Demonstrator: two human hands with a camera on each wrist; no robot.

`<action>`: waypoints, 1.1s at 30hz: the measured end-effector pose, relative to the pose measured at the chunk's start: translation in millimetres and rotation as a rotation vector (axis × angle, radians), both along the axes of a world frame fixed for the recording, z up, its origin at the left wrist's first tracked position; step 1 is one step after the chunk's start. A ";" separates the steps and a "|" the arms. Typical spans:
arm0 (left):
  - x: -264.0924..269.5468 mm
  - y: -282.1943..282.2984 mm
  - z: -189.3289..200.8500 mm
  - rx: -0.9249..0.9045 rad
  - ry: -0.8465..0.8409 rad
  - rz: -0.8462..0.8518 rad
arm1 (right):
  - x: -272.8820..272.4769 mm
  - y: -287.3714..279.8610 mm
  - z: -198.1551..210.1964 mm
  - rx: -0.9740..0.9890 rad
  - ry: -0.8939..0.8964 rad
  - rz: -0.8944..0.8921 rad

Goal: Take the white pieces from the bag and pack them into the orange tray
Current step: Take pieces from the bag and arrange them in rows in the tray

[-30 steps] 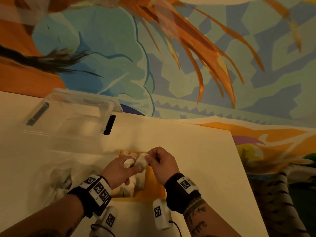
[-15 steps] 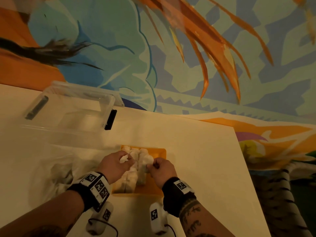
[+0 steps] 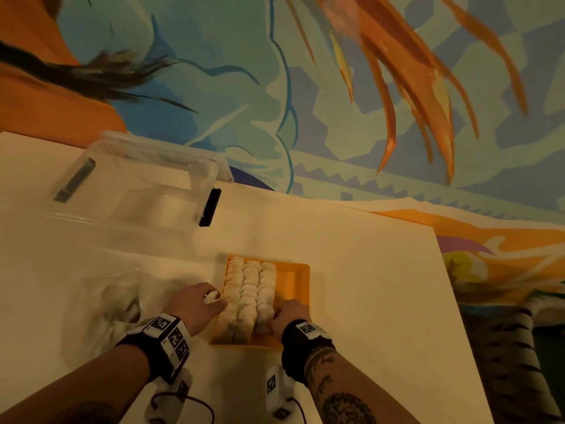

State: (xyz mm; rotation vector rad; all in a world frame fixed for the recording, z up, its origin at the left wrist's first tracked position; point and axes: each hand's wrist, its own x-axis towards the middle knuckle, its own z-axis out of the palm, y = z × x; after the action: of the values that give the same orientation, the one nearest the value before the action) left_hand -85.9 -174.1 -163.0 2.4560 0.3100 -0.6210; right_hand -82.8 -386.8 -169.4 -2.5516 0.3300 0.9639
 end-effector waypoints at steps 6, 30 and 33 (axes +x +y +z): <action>2.7 1.8 2.1 -0.017 0.009 0.002 | -2.1 -2.1 -8.4 0.010 -0.030 -0.100; -5.6 -34.8 39.6 -0.298 -0.069 0.017 | -12.4 -3.8 53.5 0.546 -0.354 -0.125; -8.5 -56.2 51.7 -0.483 -0.029 -0.030 | -18.5 -6.4 72.6 0.667 -0.389 -0.056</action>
State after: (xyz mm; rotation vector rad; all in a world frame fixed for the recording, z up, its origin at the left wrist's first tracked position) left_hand -94.4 -230.3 -111.2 2.0062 0.0948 -0.5926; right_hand -101.3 -393.3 -96.8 -2.0275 -0.0362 0.4308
